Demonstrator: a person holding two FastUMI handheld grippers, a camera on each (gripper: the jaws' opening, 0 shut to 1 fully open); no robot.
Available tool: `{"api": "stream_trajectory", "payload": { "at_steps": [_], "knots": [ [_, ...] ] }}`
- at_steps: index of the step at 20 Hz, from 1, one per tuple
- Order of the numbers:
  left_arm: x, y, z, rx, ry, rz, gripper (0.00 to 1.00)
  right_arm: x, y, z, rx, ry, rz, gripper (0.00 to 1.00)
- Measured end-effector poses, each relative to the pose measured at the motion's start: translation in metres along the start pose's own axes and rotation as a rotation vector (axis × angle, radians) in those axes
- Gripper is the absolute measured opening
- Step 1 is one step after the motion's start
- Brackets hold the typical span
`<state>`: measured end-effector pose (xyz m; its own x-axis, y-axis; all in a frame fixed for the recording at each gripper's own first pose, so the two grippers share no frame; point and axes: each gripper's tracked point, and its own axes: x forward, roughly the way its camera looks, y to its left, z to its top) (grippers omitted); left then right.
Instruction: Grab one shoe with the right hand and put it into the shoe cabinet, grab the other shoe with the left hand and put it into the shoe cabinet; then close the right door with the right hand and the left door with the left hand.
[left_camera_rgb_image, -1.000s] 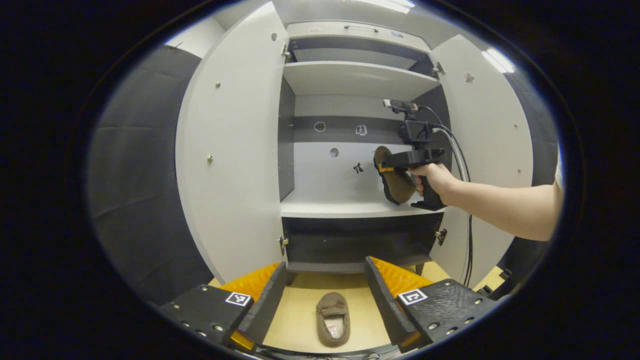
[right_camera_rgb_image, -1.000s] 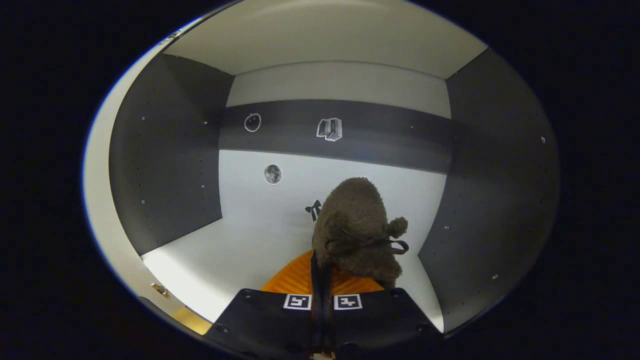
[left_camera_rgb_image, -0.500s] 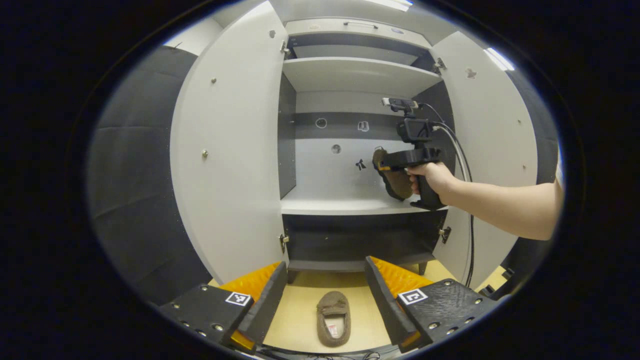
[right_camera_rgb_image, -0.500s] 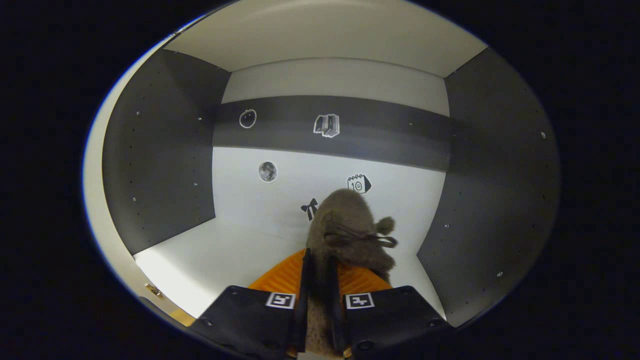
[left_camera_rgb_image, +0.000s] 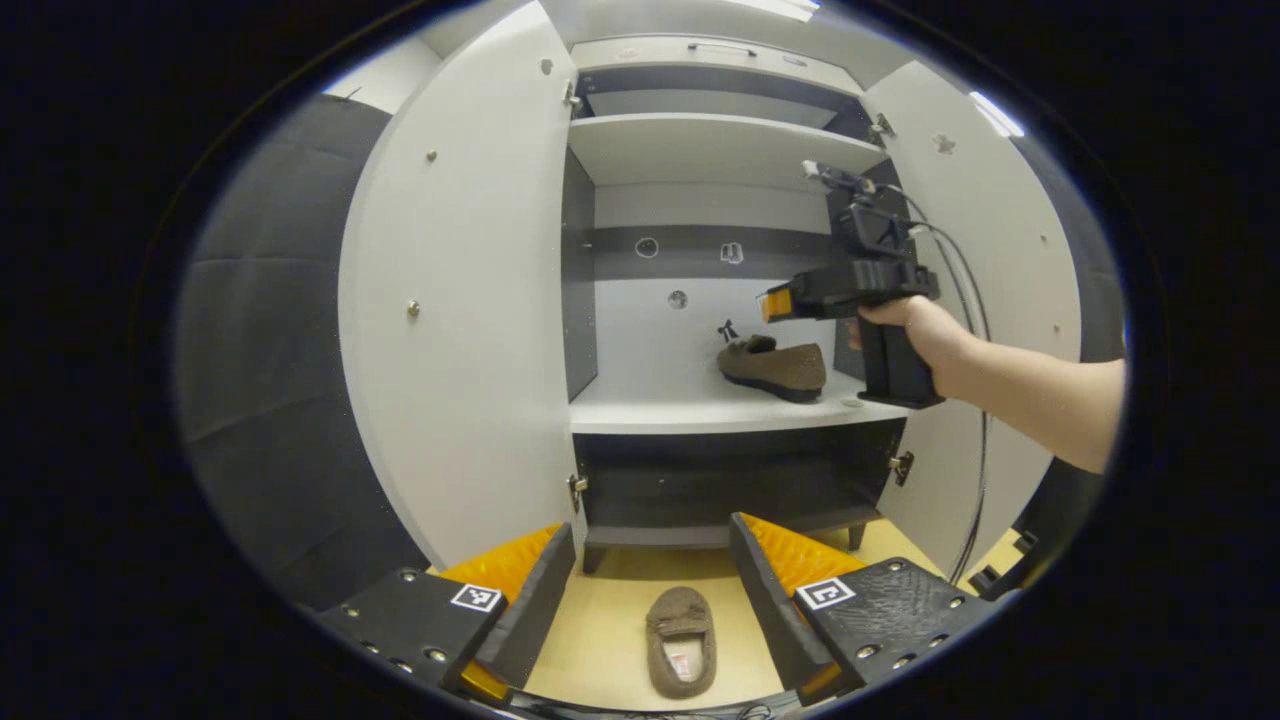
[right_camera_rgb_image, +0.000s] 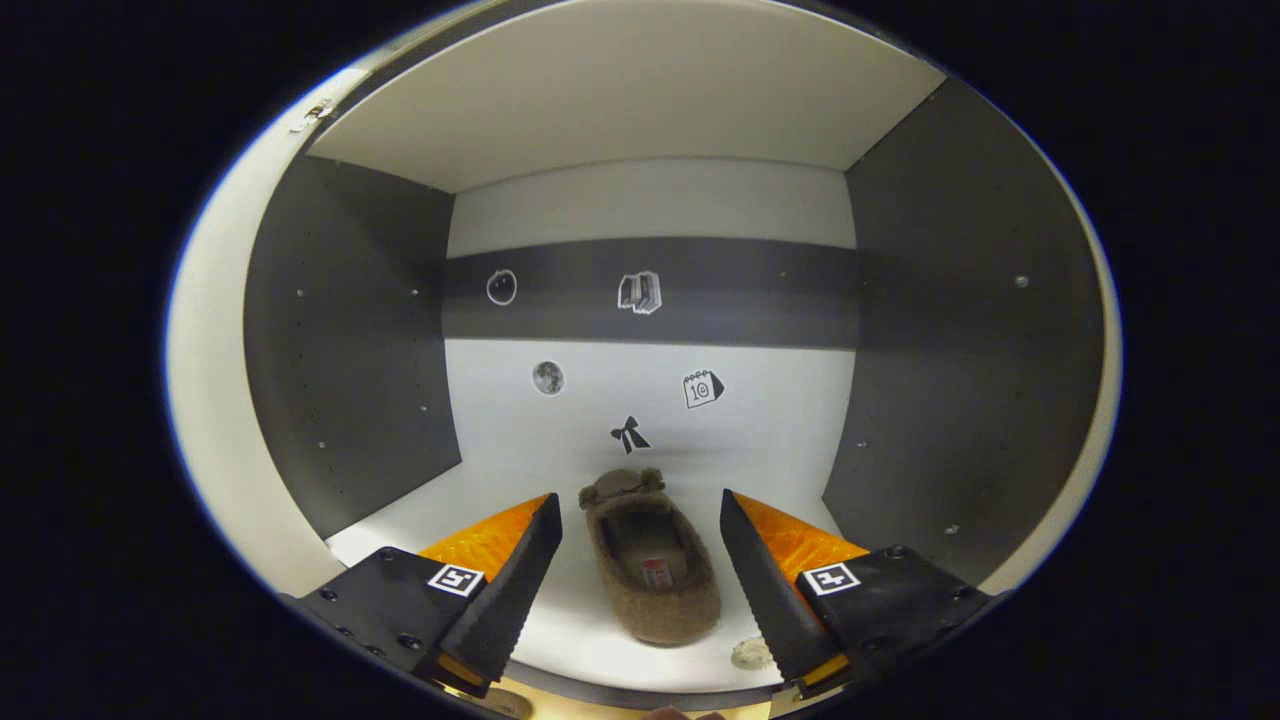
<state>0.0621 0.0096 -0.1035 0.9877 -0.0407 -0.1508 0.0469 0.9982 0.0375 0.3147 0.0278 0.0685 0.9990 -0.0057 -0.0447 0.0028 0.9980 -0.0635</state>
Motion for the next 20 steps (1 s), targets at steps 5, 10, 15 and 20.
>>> {"api": "stream_trajectory", "payload": {
  "at_steps": [5,10,15,20],
  "knots": [
    [0.008,0.004,-0.028,0.038,0.057,-0.047,0.90,-0.055,0.002,0.000,0.036,-0.058,-0.011,0.97],
    [0.022,-0.011,-0.089,0.086,0.203,-0.146,0.90,-0.111,0.010,-0.035,0.077,-0.040,-0.019,1.00],
    [0.021,-0.014,-0.118,0.140,0.350,-0.227,0.90,-0.168,0.023,-0.090,0.102,0.055,-0.021,0.94],
    [0.014,-0.007,-0.146,0.174,0.474,-0.273,0.91,-0.226,0.030,-0.148,0.103,0.137,-0.079,0.98]
  ]
}}
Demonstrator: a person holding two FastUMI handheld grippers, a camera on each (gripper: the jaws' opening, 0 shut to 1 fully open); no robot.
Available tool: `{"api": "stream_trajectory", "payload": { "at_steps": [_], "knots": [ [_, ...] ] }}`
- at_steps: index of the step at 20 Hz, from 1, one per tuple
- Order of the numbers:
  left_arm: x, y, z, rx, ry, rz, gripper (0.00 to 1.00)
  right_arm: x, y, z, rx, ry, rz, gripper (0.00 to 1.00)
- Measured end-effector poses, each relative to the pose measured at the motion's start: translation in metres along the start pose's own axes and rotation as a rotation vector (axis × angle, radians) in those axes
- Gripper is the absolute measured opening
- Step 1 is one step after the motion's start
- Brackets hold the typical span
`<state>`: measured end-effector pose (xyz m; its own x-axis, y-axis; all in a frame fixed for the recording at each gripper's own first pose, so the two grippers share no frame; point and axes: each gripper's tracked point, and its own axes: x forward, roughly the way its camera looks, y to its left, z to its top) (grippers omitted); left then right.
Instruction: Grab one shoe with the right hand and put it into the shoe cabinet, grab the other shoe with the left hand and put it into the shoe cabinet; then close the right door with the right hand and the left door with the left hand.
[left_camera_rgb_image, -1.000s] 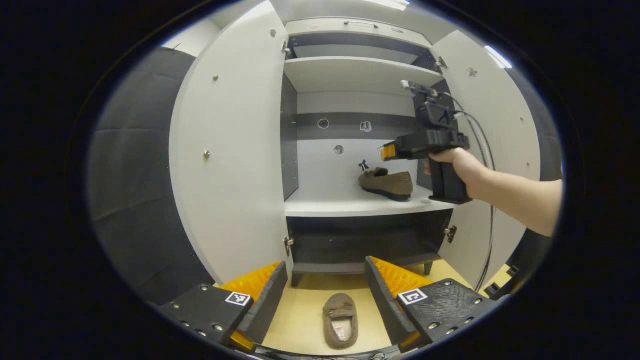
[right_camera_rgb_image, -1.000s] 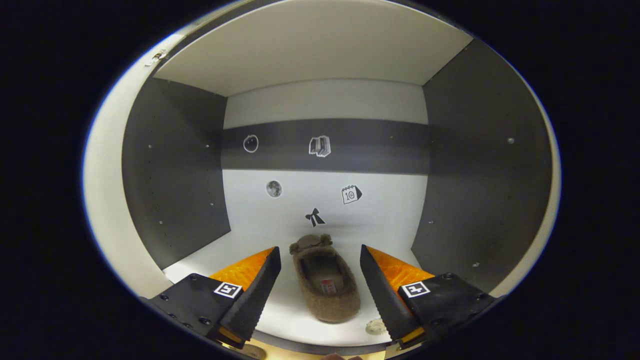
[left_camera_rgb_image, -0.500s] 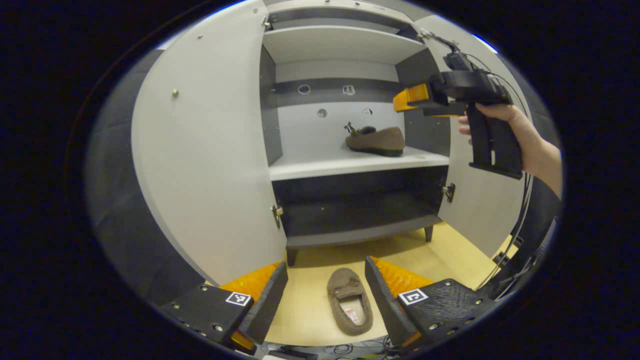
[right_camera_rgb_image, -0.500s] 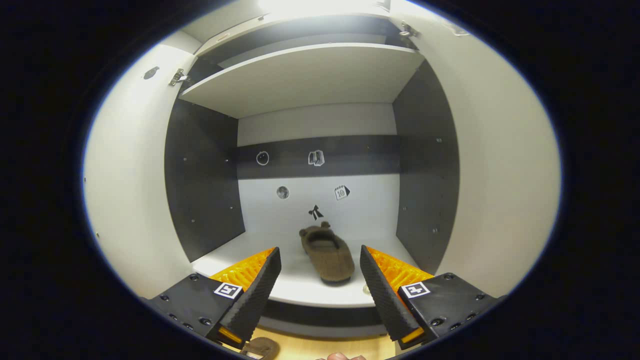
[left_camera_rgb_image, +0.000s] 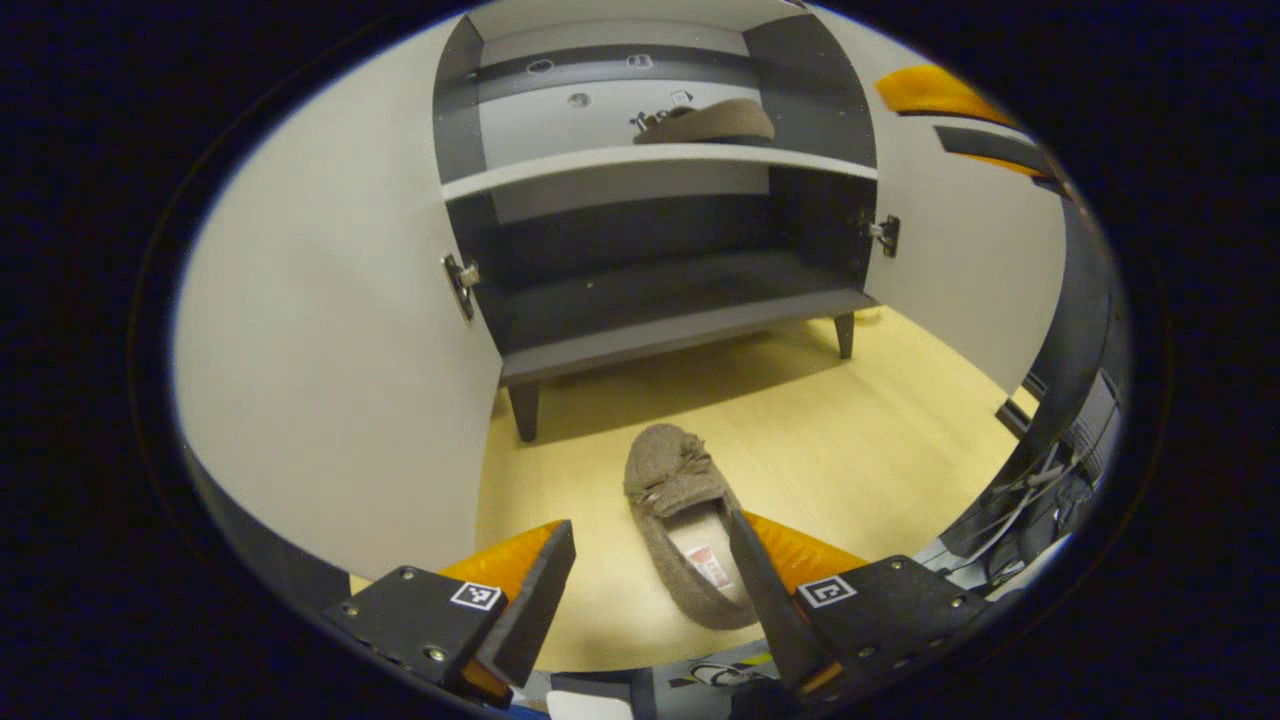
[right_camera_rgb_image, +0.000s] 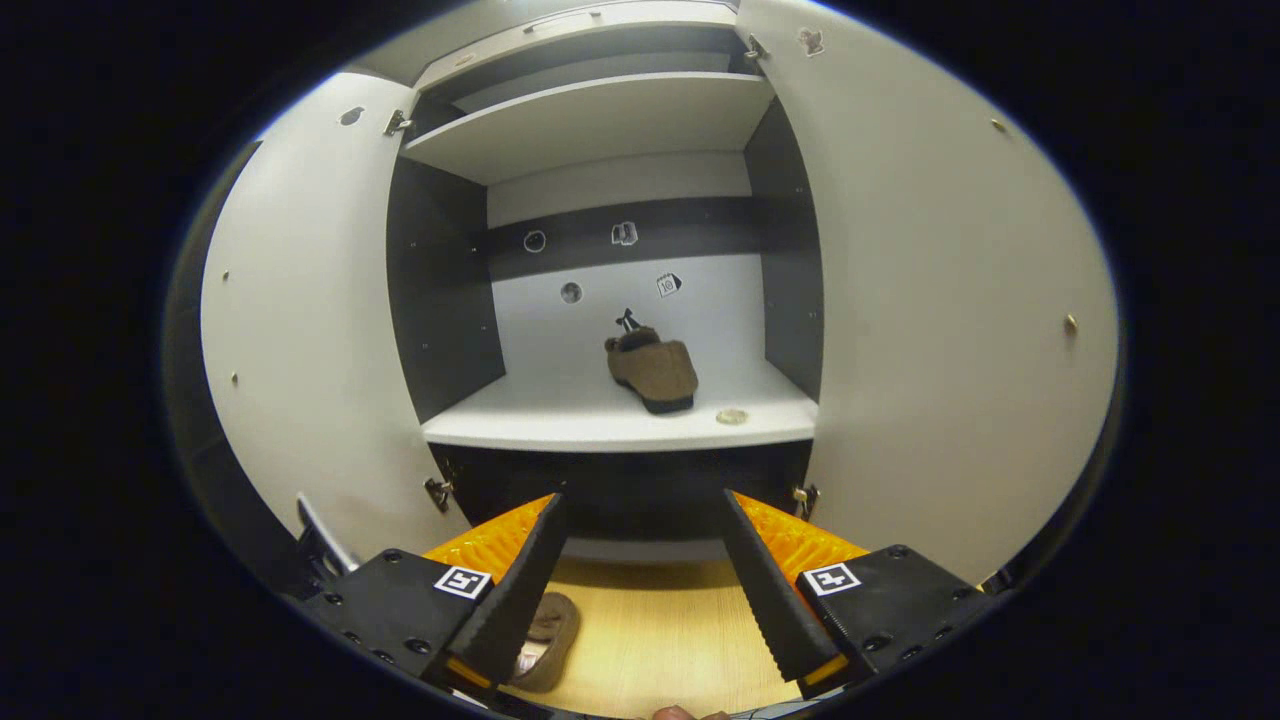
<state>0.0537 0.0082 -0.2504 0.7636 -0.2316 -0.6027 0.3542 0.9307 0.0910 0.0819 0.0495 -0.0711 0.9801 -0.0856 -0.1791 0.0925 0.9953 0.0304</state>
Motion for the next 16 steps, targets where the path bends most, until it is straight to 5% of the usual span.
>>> {"api": "stream_trajectory", "payload": {
  "at_steps": [5,7,9,10,13,16],
  "knots": [
    [0.021,0.003,-0.027,0.046,0.067,-0.006,0.90,-0.051,-0.016,-0.043,-0.071,0.073,-0.089,0.98],
    [0.034,0.003,-0.040,0.062,0.095,0.010,0.99,-0.077,-0.034,-0.049,-0.103,0.076,-0.175,0.98],
    [0.048,0.002,-0.049,0.053,0.116,-0.006,0.91,-0.103,-0.053,-0.050,-0.118,0.066,-0.258,0.99],
    [0.052,-0.001,-0.050,0.033,0.128,-0.026,0.99,-0.115,-0.063,-0.052,-0.115,0.068,-0.299,0.99],
    [0.066,-0.006,-0.050,-0.011,0.132,-0.053,0.73,-0.152,-0.093,-0.066,-0.092,0.098,-0.419,0.98],
    [0.076,-0.013,-0.056,-0.087,0.157,-0.085,0.65,-0.183,-0.125,-0.076,-0.058,0.124,-0.543,0.97]
  ]
}}
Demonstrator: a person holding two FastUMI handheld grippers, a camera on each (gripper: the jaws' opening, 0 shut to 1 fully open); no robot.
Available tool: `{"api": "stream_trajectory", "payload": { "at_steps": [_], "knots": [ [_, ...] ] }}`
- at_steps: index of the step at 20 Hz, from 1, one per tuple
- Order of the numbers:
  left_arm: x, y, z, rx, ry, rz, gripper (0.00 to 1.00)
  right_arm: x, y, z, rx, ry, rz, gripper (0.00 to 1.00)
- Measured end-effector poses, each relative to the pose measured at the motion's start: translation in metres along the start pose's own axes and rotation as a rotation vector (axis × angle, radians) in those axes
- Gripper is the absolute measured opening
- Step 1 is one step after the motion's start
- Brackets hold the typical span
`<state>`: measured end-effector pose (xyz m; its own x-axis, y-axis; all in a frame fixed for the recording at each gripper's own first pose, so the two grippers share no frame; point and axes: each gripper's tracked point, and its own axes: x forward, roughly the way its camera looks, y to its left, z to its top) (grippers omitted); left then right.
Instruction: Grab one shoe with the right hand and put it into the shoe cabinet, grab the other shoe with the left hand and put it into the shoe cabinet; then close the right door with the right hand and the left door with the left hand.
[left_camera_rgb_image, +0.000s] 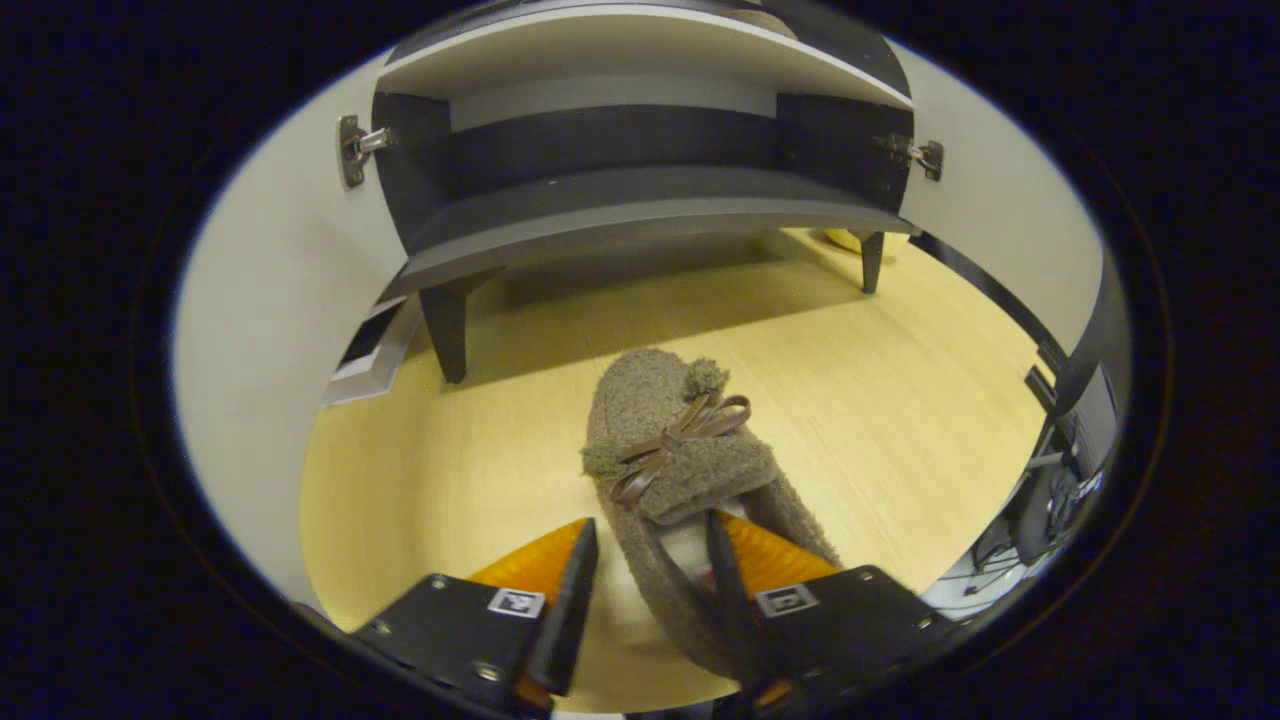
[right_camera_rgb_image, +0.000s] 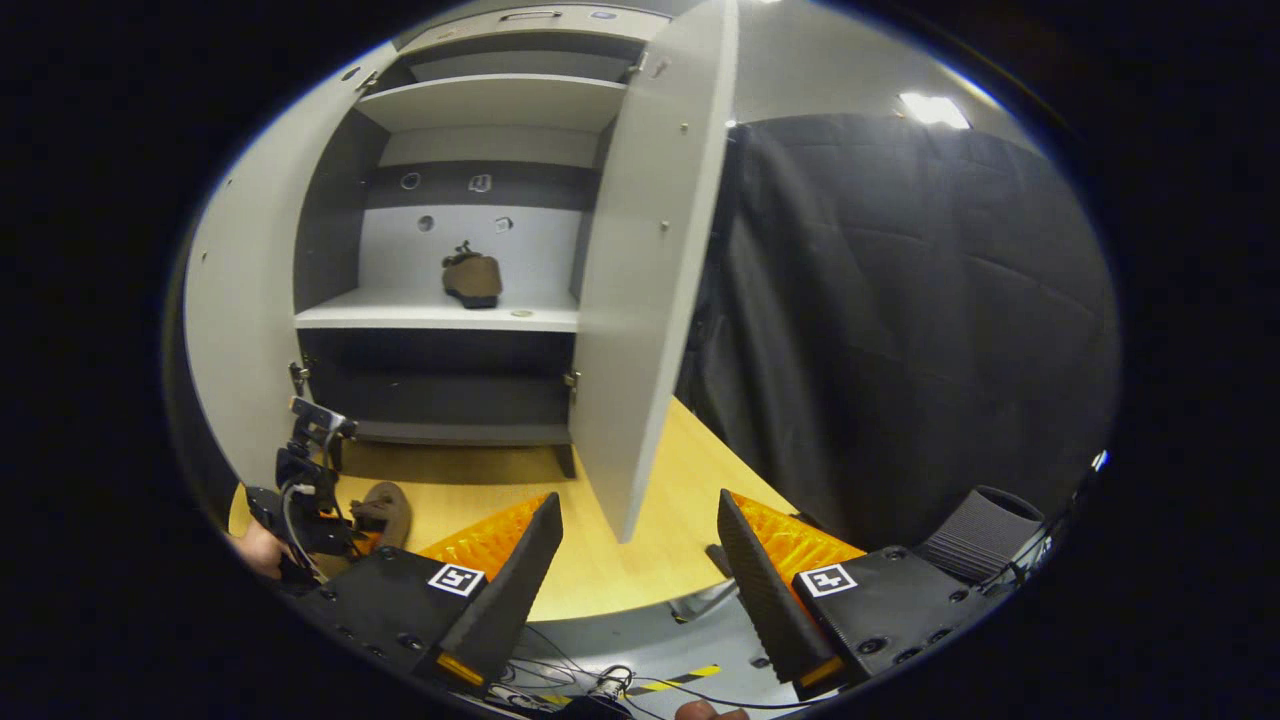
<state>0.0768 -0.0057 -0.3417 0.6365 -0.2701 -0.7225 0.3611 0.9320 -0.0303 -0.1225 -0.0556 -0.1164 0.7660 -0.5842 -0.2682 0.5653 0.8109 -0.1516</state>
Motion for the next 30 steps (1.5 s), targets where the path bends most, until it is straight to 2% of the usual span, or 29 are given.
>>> {"api": "stream_trajectory", "payload": {
  "at_steps": [3,4,6,7,9,15,22,30],
  "knots": [
    [0.001,0.002,-0.002,-0.062,-0.017,-0.020,0.41,-0.008,-0.035,-0.006,0.032,0.013,-0.095,0.99],
    [0.002,0.012,-0.006,-0.060,-0.012,0.021,0.31,-0.011,-0.045,-0.008,0.042,0.016,-0.119,0.99],
    [0.005,0.014,-0.001,-0.053,-0.015,0.028,0.09,-0.014,-0.061,-0.015,0.062,0.031,-0.151,0.97],
    [0.000,0.016,0.003,-0.034,-0.021,0.042,0.09,-0.013,-0.066,-0.016,0.070,0.038,-0.163,0.97],
    [0.003,0.017,0.002,-0.034,-0.015,0.042,0.03,-0.010,-0.074,-0.016,0.092,0.042,-0.177,0.98],
    [-0.001,0.022,0.010,-0.073,-0.009,0.080,0.02,0.011,-0.089,-0.004,0.117,0.010,-0.176,0.99],
    [-0.021,0.038,0.032,-0.141,-0.022,0.138,0.02,0.049,-0.104,0.001,0.157,0.015,-0.118,0.99],
    [-0.068,0.033,0.108,-0.177,-0.149,0.160,0.02,0.106,-0.128,0.028,0.175,-0.027,-0.077,0.99]
  ]
}}
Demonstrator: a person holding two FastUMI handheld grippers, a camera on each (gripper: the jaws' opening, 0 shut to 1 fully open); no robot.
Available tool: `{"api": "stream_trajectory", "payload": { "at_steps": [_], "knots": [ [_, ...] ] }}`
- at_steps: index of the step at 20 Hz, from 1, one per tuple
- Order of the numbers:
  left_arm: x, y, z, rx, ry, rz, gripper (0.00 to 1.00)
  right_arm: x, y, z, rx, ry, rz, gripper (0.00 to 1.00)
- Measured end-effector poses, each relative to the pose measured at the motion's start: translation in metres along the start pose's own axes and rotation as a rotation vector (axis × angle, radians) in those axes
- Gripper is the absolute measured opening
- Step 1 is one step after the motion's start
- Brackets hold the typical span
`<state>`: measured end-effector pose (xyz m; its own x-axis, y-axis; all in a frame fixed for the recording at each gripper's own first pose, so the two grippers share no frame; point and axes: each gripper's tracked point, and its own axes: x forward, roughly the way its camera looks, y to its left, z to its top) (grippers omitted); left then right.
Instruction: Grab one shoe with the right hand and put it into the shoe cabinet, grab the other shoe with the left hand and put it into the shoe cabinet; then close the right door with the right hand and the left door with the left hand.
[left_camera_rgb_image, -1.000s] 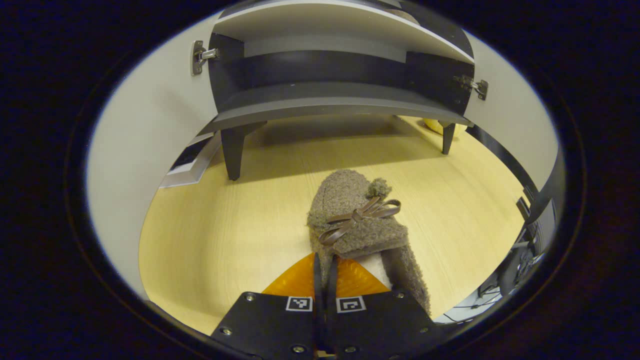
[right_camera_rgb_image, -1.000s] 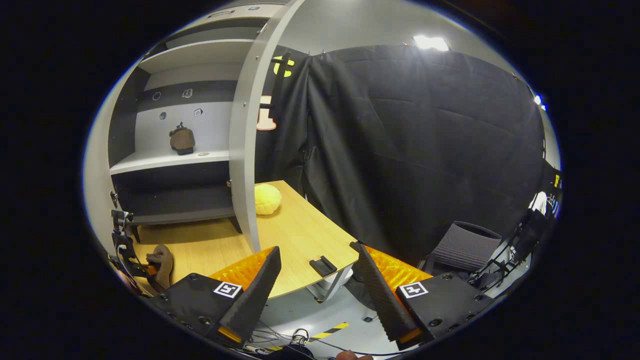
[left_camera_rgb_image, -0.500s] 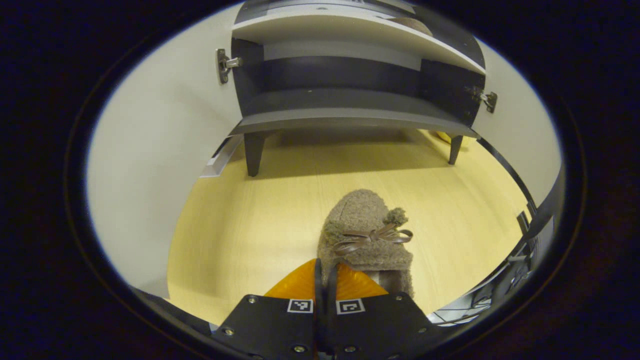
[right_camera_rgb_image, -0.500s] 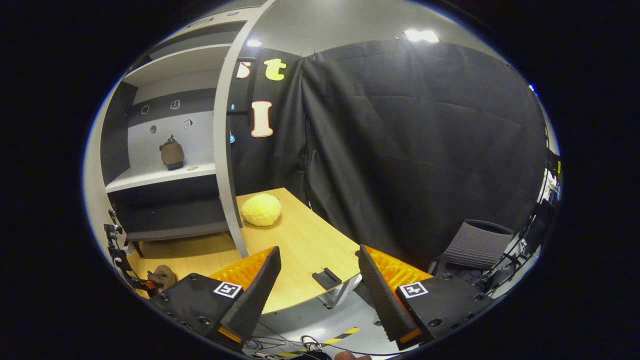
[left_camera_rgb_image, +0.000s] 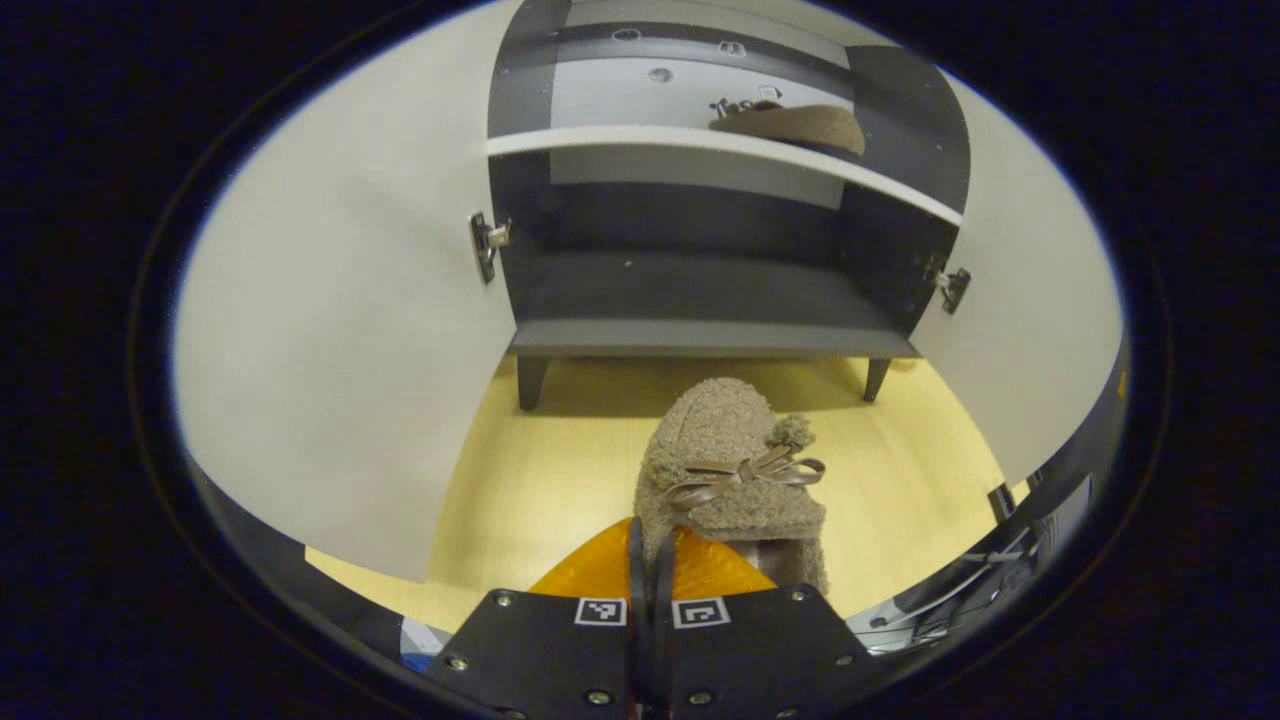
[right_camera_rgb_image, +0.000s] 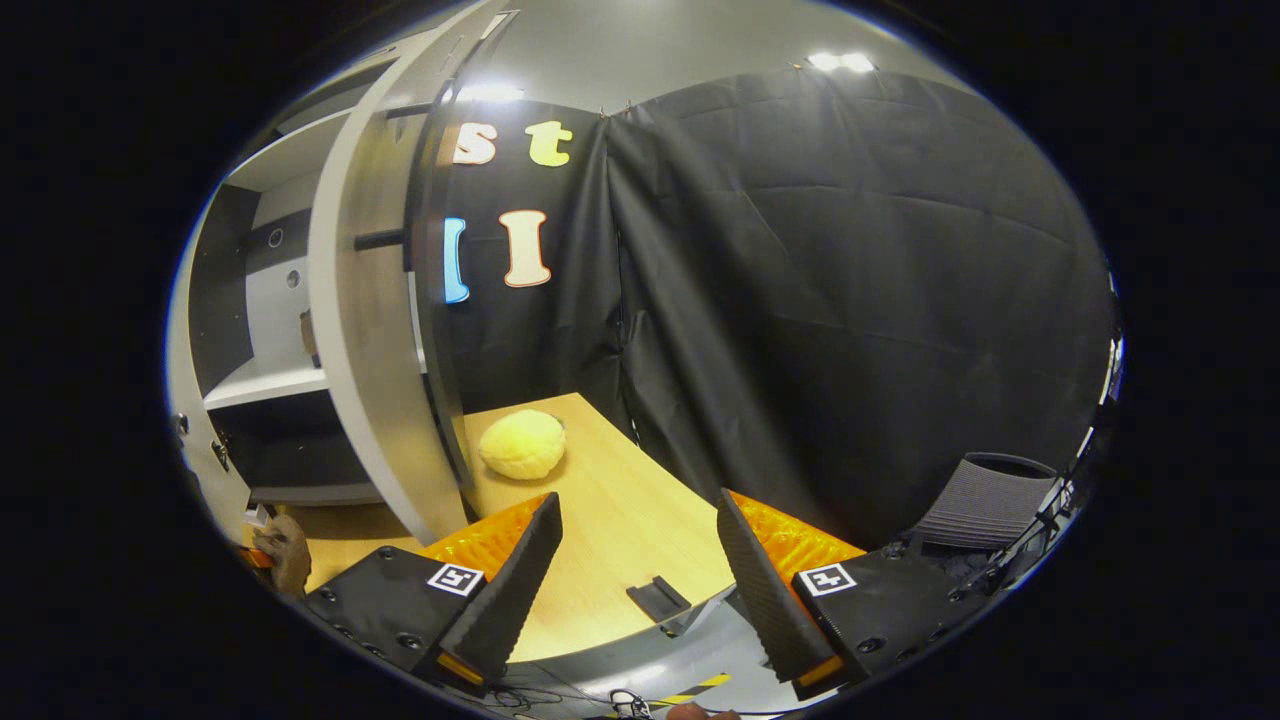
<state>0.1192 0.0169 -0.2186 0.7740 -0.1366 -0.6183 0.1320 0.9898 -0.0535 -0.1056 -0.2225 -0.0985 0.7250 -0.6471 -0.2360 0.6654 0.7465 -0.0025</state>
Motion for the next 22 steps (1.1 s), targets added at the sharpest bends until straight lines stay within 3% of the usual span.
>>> {"api": "stream_trajectory", "payload": {
  "at_steps": [14,22],
  "knots": [
    [-0.094,-0.043,0.207,-0.036,-0.289,-0.006,0.01,0.044,-0.019,0.000,0.002,0.019,0.026,0.99],
    [-0.068,-0.017,0.316,-0.031,-0.421,0.065,0.01,0.038,-0.027,0.016,-0.009,-0.031,0.016,0.98]
  ]
}}
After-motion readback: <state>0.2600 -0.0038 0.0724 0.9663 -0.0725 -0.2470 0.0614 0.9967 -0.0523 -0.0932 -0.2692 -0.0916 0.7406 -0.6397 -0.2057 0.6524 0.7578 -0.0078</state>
